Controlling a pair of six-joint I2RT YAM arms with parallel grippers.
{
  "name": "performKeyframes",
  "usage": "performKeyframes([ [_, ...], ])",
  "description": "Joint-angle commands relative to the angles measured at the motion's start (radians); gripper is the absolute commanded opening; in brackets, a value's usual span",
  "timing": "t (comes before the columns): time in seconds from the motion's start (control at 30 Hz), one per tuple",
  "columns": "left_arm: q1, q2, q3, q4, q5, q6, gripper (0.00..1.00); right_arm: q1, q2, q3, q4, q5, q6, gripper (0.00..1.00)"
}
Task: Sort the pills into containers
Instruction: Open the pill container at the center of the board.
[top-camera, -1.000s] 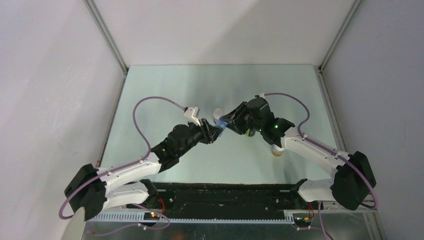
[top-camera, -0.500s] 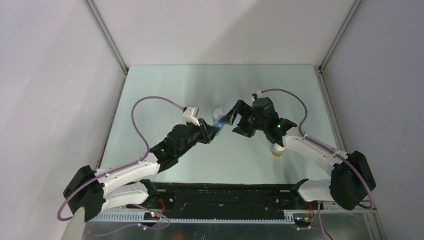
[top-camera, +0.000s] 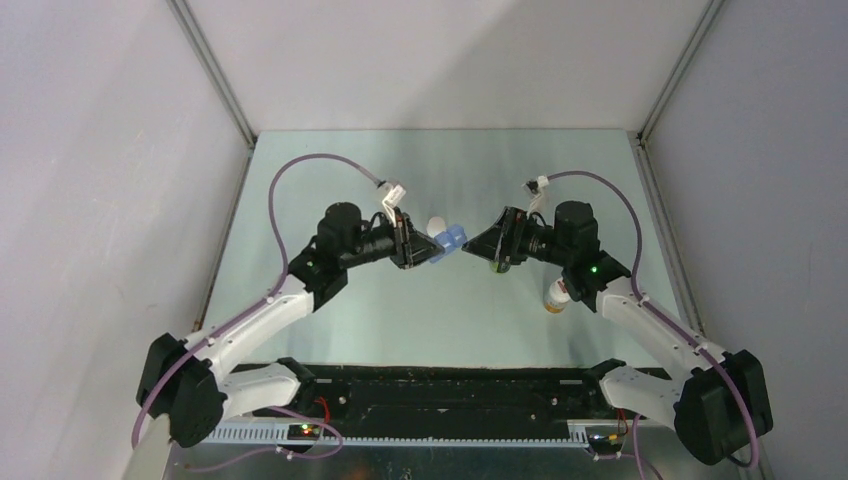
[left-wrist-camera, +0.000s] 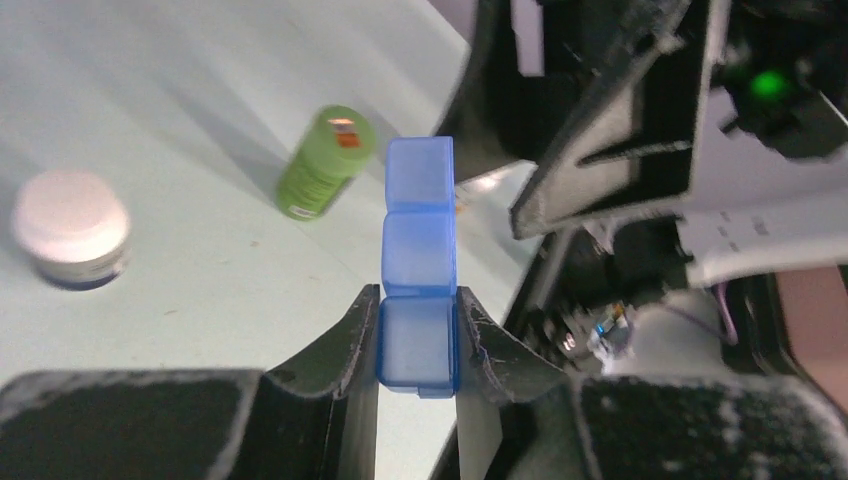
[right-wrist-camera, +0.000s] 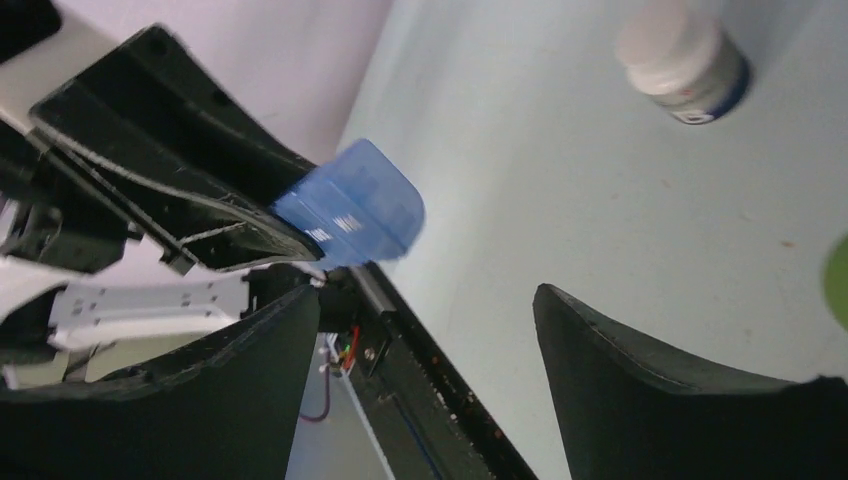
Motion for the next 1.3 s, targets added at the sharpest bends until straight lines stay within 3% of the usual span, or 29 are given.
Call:
performKeyframes([
  [0.0,0.022,0.025,0.104,-0.086,0.338,0.097,0.00,0.005,-0.020,0.000,0.160,-0.167,-0.038,0.80],
  [0.17,0.023,0.033,0.177,-0.173,0.428,0.178,0.00,0.006,-0.041,0.003,0.241,-0.265,-0.029,0.60],
  [0.33,0.023,0.035,0.184,-0.219,0.503,0.221,0.00,0.021,-0.064,0.006,0.249,-0.340,-0.051,0.52],
  [0.57,0.023,0.018,0.160,-0.134,0.489,0.157,0.09,0.054,-0.058,0.023,0.208,-0.417,-0.085,0.36],
  [0.8,0.023,0.009,0.163,-0.124,0.494,0.143,0.09,0.061,-0.057,0.029,0.211,-0.459,-0.076,0.50],
  [0.9,0.023,0.011,0.164,-0.127,0.497,0.141,0.09,0.060,-0.054,0.029,0.213,-0.467,-0.077,0.47],
  [0.97,0.023,0.010,0.163,-0.127,0.493,0.139,0.11,0.058,-0.050,0.029,0.219,-0.471,-0.070,0.27],
  [1.0,0.023,0.009,0.163,-0.127,0.489,0.138,0.12,0.059,-0.049,0.029,0.226,-0.465,-0.065,0.12],
  [1.07,0.023,0.003,0.162,-0.124,0.477,0.131,0.42,0.059,-0.051,0.029,0.241,-0.443,-0.039,0.01],
  [1.13,0.023,-0.007,0.152,-0.084,0.433,0.091,0.61,0.057,-0.054,0.029,0.260,-0.402,-0.005,0.00],
  [1.2,0.024,-0.017,0.123,0.008,0.342,0.004,0.79,0.057,-0.052,0.029,0.285,-0.341,0.052,0.00],
  [1.27,0.023,-0.022,0.088,0.144,0.280,-0.107,0.88,0.057,-0.054,0.027,0.314,-0.258,0.128,0.00],
])
